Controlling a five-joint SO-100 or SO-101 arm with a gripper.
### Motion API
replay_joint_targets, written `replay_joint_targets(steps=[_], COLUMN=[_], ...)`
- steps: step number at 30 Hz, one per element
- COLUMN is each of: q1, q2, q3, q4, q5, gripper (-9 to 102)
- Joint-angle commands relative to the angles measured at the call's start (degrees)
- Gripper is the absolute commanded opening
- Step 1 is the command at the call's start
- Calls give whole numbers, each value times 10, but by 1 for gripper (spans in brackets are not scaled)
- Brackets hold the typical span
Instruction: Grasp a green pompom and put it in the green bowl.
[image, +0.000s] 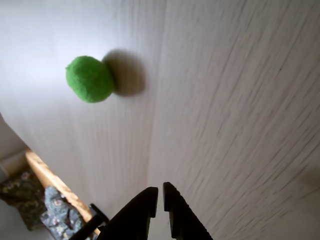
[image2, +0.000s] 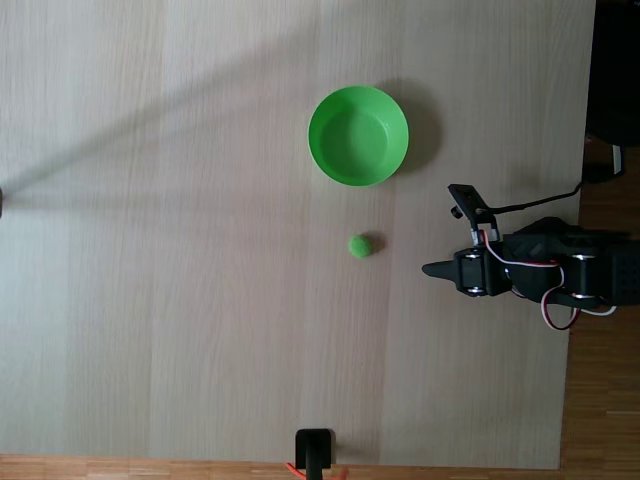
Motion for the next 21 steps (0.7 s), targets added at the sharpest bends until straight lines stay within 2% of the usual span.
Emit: replay_joint_targets(steps=[1,21], q1=[-4,-4], q2=[4,4], q3=[-4,-7], q4=[-5,-9], q5=[-4,-5], gripper=[0,0])
